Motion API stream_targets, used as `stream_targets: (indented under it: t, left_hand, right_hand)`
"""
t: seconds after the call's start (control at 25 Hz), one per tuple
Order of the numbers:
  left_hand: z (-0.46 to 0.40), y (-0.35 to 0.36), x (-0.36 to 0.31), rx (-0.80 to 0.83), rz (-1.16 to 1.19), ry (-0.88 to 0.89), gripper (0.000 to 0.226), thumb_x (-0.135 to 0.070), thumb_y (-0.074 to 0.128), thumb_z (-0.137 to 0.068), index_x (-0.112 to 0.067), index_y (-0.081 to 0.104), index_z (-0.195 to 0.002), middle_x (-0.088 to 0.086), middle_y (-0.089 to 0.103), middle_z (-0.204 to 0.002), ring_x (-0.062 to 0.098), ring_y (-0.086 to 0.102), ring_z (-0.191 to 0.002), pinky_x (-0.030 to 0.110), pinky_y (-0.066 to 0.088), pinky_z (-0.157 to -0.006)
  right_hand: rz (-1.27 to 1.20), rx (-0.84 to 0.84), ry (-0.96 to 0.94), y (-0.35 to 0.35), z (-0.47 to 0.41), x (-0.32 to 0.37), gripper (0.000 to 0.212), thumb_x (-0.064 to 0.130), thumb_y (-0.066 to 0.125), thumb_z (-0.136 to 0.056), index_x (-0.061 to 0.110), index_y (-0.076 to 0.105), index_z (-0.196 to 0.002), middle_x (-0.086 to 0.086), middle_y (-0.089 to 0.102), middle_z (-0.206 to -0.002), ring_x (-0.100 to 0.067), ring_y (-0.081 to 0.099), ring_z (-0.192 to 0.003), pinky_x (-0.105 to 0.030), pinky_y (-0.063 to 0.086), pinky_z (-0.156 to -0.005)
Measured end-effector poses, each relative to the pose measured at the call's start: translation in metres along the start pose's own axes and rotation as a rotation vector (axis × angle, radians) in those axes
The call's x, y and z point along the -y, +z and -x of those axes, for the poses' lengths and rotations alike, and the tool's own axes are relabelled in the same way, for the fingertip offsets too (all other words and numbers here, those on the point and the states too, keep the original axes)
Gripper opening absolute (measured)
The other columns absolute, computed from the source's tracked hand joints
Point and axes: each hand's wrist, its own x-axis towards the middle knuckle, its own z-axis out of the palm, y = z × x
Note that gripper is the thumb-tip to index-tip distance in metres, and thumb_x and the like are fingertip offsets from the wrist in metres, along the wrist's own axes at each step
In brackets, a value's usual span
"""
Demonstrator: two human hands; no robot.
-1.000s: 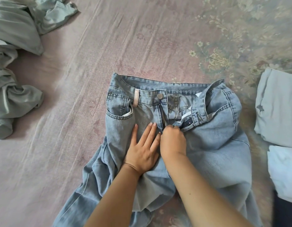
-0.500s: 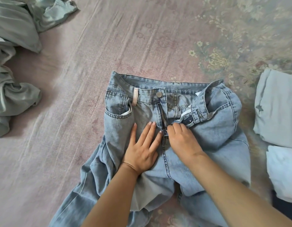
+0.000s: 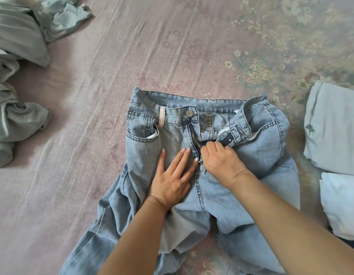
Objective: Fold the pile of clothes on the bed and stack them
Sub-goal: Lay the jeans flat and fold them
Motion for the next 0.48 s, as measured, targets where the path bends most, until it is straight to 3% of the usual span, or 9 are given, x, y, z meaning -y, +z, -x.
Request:
stream_targets:
  t: [0.16,0.24,0.36,0.4,0.48]
  left_hand:
    - [0.0,-0.001,-0.001,0.023,-0.004,-0.009,0.052,-0.029,0.041,-0.087,-0.016,0.051,-0.136,0.014,0.043,-0.146,0.023,0.041,-0.135,0.065,0.025,-0.105]
    - [-0.001,-0.001,-0.001,0.022,-0.009,-0.011,0.051,-0.029,0.04,-0.087,-0.017,0.053,-0.135,0.014,0.044,-0.145,0.023,0.043,-0.134,0.065,0.024,-0.105]
    - [-0.001,-0.002,-0.002,0.035,-0.015,-0.009,0.051,-0.029,0.041,-0.086,-0.018,0.055,-0.134,0.014,0.045,-0.145,0.024,0.041,-0.135,0.065,0.025,-0.104]
    - [-0.001,-0.005,-0.002,0.049,-0.021,-0.005,0.051,-0.03,0.041,-0.086,-0.018,0.056,-0.133,0.015,0.046,-0.144,0.024,0.042,-0.134,0.065,0.026,-0.103]
    - [-0.006,-0.012,0.001,0.021,0.003,0.023,0.048,-0.03,0.041,-0.086,-0.017,0.06,-0.128,0.016,0.051,-0.139,0.026,0.052,-0.126,0.061,0.031,-0.101]
  right_hand:
    - [0.029,0.054,0.025,0.002,-0.004,0.002,0.017,-0.004,0.034,-0.073,0.009,0.046,-0.074,-0.007,0.051,-0.06,-0.022,0.051,-0.05,-0.027,0.041,-0.034]
    - [0.02,0.104,0.017,-0.001,-0.008,0.006,0.012,-0.001,0.045,-0.069,0.007,0.053,-0.07,-0.008,0.053,-0.062,-0.023,0.052,-0.052,-0.027,0.042,-0.036]
    - [-0.032,0.132,-0.043,-0.013,-0.01,-0.009,0.019,0.009,0.07,-0.063,0.009,0.059,-0.079,-0.008,0.058,-0.077,-0.025,0.056,-0.068,-0.032,0.045,-0.056]
    - [-0.047,0.134,-0.045,-0.018,-0.01,-0.021,0.03,0.022,0.079,-0.064,0.01,0.063,-0.086,-0.008,0.061,-0.086,-0.026,0.058,-0.078,-0.036,0.047,-0.065]
    - [-0.053,0.129,-0.116,-0.026,-0.01,-0.049,0.057,0.051,0.074,-0.064,0.01,0.067,-0.103,-0.009,0.065,-0.106,-0.029,0.06,-0.099,-0.049,0.048,-0.087]
